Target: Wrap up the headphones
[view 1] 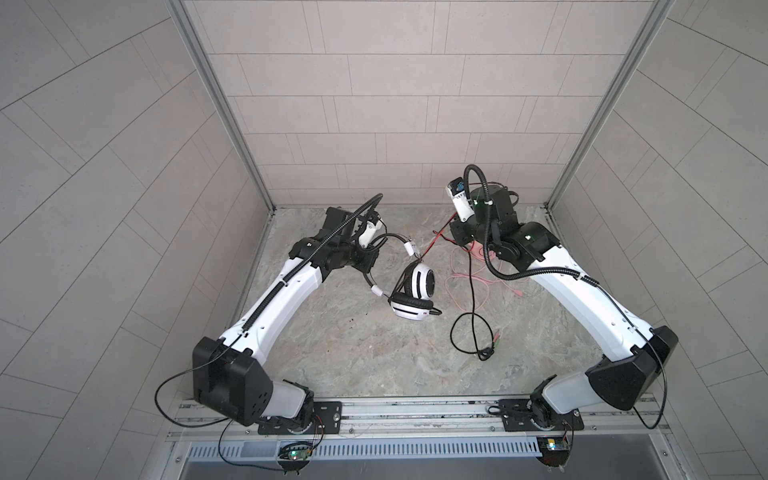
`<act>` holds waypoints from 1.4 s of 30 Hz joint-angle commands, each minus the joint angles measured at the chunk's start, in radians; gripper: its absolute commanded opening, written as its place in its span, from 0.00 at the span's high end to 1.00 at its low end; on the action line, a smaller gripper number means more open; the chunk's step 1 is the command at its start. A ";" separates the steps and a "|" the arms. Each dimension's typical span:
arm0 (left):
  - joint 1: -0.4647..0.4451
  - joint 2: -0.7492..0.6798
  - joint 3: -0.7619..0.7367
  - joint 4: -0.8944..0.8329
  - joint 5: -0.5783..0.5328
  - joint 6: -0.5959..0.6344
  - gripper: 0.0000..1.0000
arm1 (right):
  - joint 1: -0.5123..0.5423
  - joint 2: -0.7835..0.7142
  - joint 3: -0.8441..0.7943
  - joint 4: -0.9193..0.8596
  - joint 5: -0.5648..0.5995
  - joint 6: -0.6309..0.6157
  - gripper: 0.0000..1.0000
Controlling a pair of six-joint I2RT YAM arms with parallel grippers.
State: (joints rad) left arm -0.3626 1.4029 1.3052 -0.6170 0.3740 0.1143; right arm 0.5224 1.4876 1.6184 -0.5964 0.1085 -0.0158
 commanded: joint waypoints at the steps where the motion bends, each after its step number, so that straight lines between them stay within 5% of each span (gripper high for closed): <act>1: -0.002 -0.052 -0.012 0.015 0.127 0.042 1.00 | -0.025 0.001 -0.021 0.019 0.000 0.060 1.00; 12: 0.014 -0.107 -0.065 0.128 0.246 -0.026 1.00 | -0.052 -0.036 -0.261 0.070 -0.081 0.142 1.00; 28: 0.044 -0.090 -0.053 0.361 0.631 -0.278 1.00 | -0.038 -0.002 -0.436 0.201 -0.317 0.279 1.00; 33: 0.057 -0.133 -0.104 0.517 0.605 -0.400 1.00 | -0.035 0.002 -0.465 0.265 -0.424 0.324 0.94; 42: 0.059 -0.152 -0.015 0.493 0.618 -0.454 1.00 | -0.032 0.032 -0.526 0.442 -0.515 0.422 0.77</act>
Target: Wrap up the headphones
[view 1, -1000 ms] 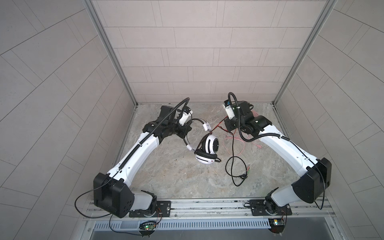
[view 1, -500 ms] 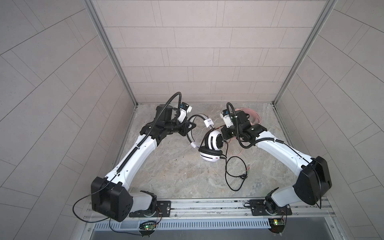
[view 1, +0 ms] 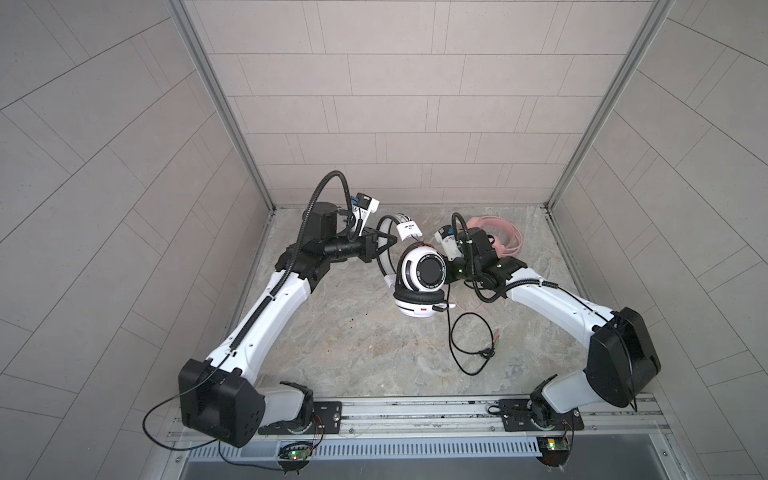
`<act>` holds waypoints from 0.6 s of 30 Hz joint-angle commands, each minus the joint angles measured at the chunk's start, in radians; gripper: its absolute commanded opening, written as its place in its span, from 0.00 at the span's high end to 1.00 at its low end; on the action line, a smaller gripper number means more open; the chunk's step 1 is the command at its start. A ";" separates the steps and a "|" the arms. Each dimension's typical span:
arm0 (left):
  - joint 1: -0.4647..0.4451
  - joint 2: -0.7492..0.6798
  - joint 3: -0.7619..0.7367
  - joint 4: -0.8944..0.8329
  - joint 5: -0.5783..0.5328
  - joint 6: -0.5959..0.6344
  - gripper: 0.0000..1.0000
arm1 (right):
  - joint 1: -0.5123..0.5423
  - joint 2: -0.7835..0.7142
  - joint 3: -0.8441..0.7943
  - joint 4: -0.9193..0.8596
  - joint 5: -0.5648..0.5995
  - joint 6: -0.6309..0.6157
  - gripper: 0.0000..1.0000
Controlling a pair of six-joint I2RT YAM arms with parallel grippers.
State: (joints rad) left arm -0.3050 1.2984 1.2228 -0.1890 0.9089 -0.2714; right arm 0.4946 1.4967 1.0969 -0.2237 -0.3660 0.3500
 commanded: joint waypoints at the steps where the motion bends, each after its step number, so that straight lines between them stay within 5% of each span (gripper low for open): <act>1: 0.001 -0.051 0.072 0.071 0.082 -0.075 1.00 | -0.002 0.033 -0.003 0.075 -0.045 0.068 0.77; 18: 0.065 -0.075 0.144 0.176 0.029 -0.238 1.00 | 0.010 0.101 -0.095 0.224 -0.177 0.177 0.63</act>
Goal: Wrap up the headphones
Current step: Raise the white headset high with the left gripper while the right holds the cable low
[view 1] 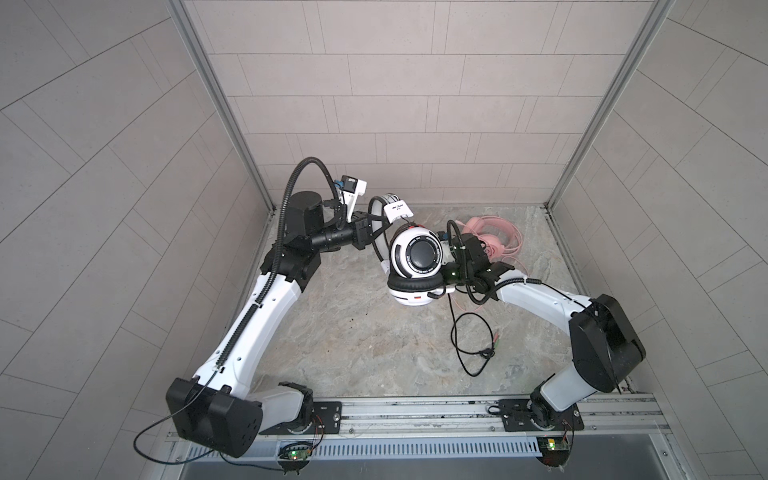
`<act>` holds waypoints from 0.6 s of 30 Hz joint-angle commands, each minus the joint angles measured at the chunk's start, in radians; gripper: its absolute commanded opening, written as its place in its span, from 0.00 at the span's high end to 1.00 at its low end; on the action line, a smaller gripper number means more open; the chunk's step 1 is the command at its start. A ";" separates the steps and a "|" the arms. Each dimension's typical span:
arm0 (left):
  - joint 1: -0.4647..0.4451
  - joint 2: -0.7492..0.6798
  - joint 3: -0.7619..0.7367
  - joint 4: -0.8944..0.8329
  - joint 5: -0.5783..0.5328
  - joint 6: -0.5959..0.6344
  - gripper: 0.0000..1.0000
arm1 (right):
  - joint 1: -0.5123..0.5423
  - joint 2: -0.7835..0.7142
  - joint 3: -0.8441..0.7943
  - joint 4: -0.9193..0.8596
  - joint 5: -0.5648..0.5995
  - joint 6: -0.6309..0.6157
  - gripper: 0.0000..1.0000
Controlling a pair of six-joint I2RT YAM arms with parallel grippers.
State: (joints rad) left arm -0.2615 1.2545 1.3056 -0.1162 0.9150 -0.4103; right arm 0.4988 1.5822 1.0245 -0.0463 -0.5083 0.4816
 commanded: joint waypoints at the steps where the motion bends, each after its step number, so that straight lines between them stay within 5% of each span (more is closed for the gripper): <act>1: 0.028 -0.030 0.063 0.111 0.016 -0.111 1.00 | 0.006 0.018 -0.029 0.056 -0.039 0.053 0.62; 9: 0.120 0.007 0.064 0.317 0.001 -0.352 1.00 | 0.023 0.038 -0.066 0.093 -0.064 0.075 0.61; 18: 0.172 0.043 0.088 0.403 -0.025 -0.475 1.00 | 0.047 0.038 -0.092 0.110 -0.069 0.085 0.59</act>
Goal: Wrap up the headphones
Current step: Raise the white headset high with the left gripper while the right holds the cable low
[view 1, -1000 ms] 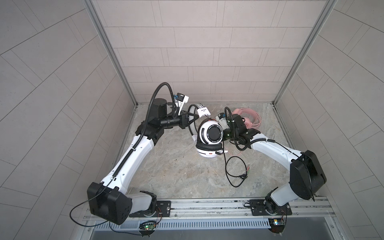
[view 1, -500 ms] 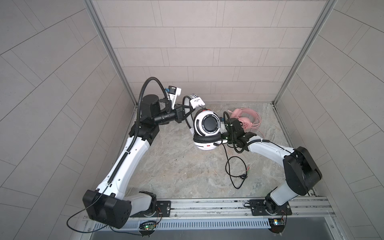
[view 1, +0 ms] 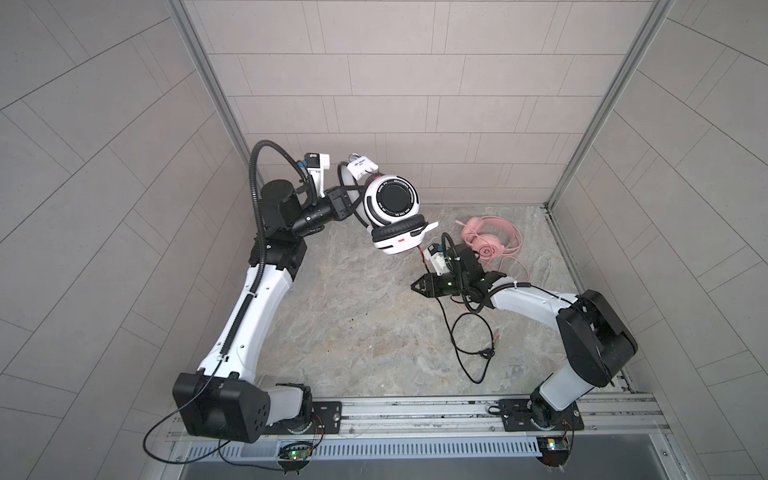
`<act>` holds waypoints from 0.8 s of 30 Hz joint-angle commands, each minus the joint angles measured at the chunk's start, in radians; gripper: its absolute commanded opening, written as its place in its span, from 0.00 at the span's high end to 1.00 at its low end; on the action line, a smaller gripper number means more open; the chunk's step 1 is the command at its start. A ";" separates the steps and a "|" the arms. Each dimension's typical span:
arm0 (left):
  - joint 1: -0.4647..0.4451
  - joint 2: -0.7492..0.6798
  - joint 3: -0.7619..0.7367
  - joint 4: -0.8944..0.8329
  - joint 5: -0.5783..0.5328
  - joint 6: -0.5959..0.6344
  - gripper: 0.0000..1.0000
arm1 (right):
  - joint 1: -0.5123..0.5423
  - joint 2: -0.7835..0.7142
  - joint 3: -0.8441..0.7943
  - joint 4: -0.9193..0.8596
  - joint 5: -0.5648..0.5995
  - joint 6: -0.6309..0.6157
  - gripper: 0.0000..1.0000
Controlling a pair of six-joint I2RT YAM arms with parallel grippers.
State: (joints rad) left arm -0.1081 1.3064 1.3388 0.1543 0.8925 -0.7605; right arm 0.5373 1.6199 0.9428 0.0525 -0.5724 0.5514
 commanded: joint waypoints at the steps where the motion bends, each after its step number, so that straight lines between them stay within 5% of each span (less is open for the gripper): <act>1: 0.035 -0.008 0.051 0.158 -0.009 -0.159 1.00 | 0.011 0.003 -0.011 0.012 -0.006 0.019 0.59; 8: 0.141 0.016 0.021 0.354 -0.012 -0.379 1.00 | 0.030 0.008 -0.020 0.020 -0.013 0.020 0.60; 13: 0.161 0.020 0.013 0.313 0.004 -0.351 1.00 | 0.037 0.012 -0.020 0.014 -0.014 0.012 0.85; 24: 0.313 0.043 0.028 0.316 -0.045 -0.443 1.00 | 0.045 0.002 -0.047 0.029 -0.029 0.018 0.72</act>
State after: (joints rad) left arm 0.1852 1.3575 1.3384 0.3763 0.8803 -1.1217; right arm 0.5774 1.6215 0.9169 0.0925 -0.6018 0.5610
